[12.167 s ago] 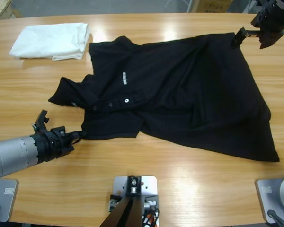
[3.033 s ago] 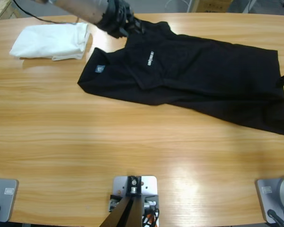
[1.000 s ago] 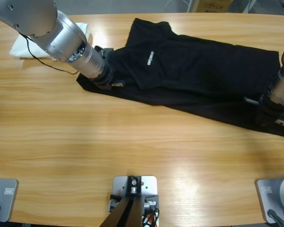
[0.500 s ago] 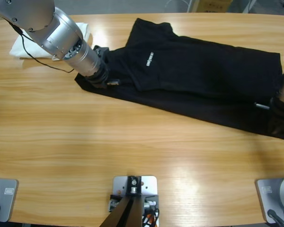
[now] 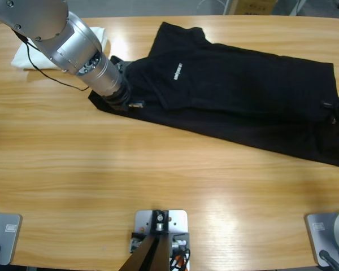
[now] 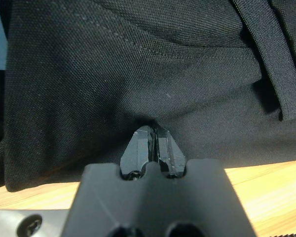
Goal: Fold clothes
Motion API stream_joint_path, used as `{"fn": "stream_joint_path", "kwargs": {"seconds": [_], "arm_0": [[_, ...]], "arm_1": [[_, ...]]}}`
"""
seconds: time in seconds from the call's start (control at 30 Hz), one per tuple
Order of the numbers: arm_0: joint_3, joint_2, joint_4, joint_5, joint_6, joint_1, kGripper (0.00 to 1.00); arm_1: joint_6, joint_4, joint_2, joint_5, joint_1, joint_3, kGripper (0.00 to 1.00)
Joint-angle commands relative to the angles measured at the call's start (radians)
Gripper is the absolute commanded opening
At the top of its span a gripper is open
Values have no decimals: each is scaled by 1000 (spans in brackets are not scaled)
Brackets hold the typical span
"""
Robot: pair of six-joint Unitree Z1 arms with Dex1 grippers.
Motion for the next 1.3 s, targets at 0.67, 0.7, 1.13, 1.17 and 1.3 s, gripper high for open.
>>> {"fn": "stream_joint_path", "kwargs": {"seconds": [0.67, 0.7, 1.13, 1.17, 1.3], "arm_0": [[29, -16, 38, 36, -13, -13, 0], [30, -16, 41, 40, -13, -13, 0], [27, -16, 49, 51, -19, -13, 0], [27, -18, 51, 51, -18, -13, 0], [23, -21, 51, 51, -17, -13, 0]], "arm_1": [[-67, -5, 289, -356, -271, -148, 559], [-84, 17, 284, -357, -275, -184, 561], [192, -126, -8, 143, -362, 82, 568], [221, -131, -21, 146, -364, 89, 568], [274, -186, -32, 144, -419, 136, 568]]}}
